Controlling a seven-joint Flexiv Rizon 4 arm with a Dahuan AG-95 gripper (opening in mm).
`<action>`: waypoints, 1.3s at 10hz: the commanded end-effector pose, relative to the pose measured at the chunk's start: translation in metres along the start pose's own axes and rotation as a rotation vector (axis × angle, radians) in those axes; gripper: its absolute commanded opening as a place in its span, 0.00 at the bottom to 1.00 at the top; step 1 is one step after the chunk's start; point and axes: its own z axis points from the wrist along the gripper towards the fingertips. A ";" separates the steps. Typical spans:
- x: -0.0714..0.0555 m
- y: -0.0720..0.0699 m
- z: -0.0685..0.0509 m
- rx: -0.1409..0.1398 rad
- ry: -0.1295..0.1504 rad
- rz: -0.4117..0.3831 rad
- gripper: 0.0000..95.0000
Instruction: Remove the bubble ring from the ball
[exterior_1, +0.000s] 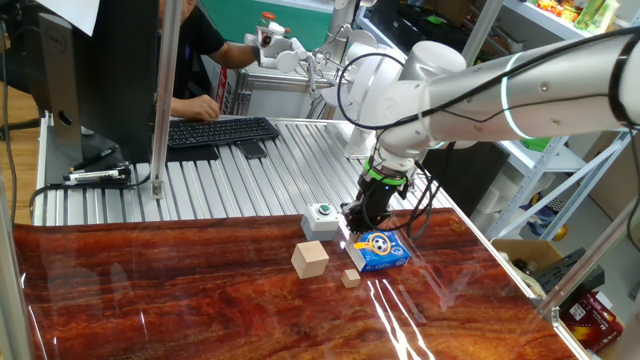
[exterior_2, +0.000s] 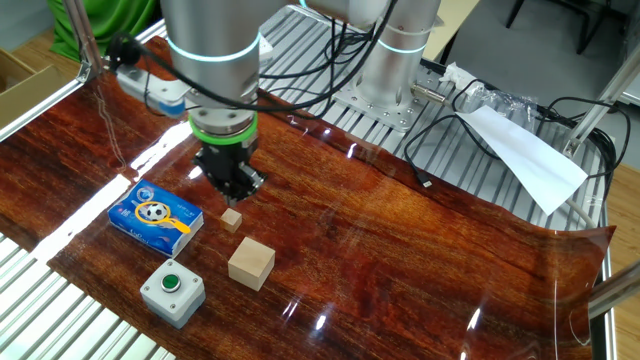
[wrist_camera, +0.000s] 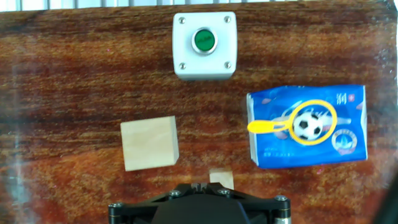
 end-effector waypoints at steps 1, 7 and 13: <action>-0.012 -0.007 0.004 -0.002 -0.001 -0.016 0.00; -0.037 -0.033 0.014 -0.011 -0.011 -0.064 0.00; -0.028 -0.049 0.039 -0.012 -0.020 -0.067 0.00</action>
